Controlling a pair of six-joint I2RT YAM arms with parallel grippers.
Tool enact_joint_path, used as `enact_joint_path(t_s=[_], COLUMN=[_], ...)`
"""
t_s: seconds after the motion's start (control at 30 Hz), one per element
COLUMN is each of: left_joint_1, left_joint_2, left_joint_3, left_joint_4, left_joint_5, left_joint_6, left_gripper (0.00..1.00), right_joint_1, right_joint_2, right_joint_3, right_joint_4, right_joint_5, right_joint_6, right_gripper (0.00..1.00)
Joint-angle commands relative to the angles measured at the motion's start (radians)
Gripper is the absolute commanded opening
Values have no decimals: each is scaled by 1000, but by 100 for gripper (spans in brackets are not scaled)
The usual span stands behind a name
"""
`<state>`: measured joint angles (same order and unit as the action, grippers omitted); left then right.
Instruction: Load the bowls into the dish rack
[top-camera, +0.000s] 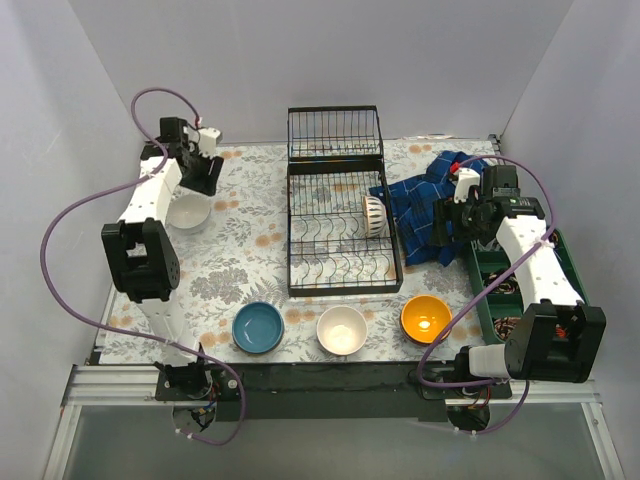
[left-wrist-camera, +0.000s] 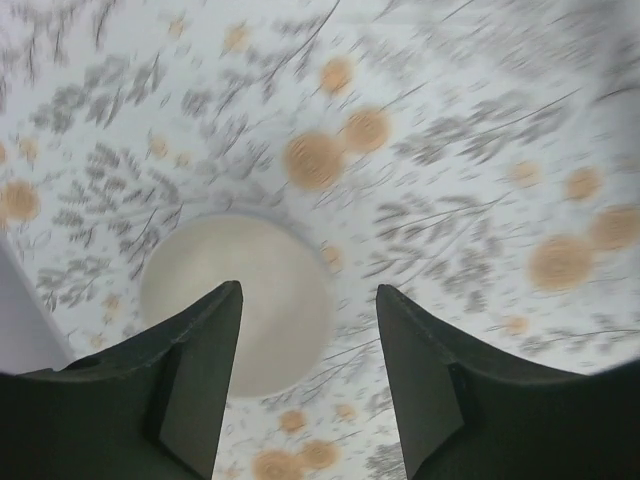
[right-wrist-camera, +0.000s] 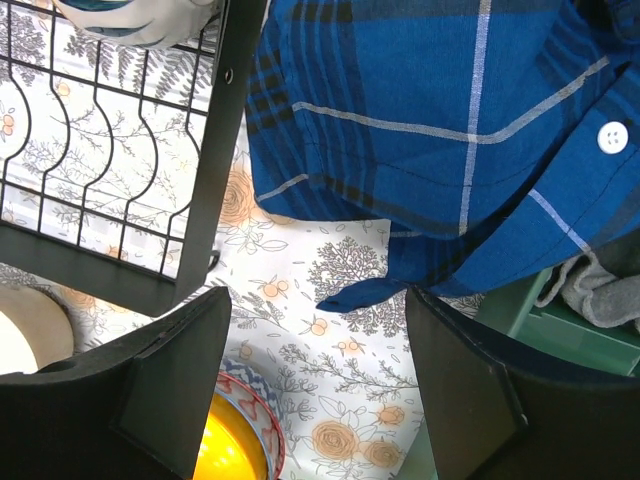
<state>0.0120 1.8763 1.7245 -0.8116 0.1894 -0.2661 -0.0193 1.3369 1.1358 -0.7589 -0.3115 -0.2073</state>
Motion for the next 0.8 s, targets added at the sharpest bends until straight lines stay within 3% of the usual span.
enact_joint_path(t_s=[0.0,0.4,0.77], left_joint_1=[43,43,43], left_joint_2=[58,142,158], left_joint_3=[-3,-54,-55], left_joint_4=[-144,-98,-90], left_joint_5=[-106,-153,-165], left_joint_6=[192,188,166], left_gripper=[55,53,27], right_joint_1=[-1,-1,-1], right_joint_2=[-22,-59,-61], right_joint_3=[24,-28,-25], right_joint_4=[30,44,52], right_joint_5=[-37,-35,-29], right_joint_6=[22,29,31], right_gripper=[79,79,79])
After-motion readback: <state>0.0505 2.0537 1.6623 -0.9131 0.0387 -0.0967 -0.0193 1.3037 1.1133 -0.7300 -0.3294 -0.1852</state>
